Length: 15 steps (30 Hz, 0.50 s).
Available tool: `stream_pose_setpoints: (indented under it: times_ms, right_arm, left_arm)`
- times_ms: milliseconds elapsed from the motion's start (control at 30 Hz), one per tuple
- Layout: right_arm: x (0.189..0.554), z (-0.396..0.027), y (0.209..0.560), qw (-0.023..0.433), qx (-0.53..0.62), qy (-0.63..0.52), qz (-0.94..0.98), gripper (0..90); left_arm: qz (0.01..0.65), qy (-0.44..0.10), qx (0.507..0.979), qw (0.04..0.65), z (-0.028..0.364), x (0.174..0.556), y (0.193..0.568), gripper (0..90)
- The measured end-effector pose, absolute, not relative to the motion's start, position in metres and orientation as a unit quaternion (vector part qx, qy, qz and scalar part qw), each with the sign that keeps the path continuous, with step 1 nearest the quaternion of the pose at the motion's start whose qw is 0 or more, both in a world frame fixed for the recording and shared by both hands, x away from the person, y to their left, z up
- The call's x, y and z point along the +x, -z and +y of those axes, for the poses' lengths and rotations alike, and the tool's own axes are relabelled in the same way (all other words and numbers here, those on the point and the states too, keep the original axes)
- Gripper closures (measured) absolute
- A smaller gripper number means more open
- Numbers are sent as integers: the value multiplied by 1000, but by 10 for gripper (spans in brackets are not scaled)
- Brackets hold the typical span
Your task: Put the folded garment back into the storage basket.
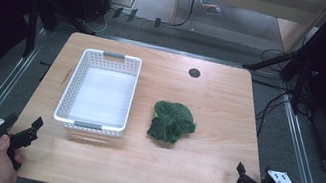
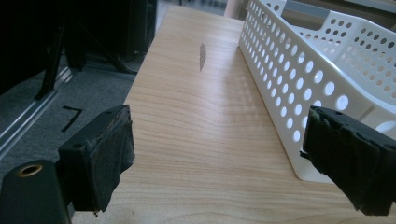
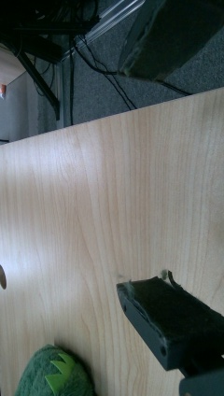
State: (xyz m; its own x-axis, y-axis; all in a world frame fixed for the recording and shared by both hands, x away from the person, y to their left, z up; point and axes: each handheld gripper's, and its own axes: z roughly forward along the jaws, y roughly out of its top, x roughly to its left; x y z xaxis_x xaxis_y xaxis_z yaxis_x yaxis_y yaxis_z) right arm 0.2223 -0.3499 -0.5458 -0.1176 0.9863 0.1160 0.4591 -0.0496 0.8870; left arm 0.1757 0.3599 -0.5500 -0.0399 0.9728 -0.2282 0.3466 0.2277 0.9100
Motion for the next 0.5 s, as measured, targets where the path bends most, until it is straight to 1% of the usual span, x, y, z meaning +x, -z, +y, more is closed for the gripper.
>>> stream_pose_setpoints:
  times_ms: [133,267,433,500]
  right_arm:
    - [222,-350,546,311,586,-423,616,1]
    - [222,-350,546,312,586,-422,617,1]
    - [223,-349,546,314,585,-421,618,1]
    - [223,-349,546,314,585,-420,618,1]
  left_arm:
    - [638,-336,511,468,364,176,546,94]
    - [637,-340,503,475,367,173,531,94]
    - [624,-345,514,477,355,171,504,94]
    - [622,-343,516,479,353,172,500,94]
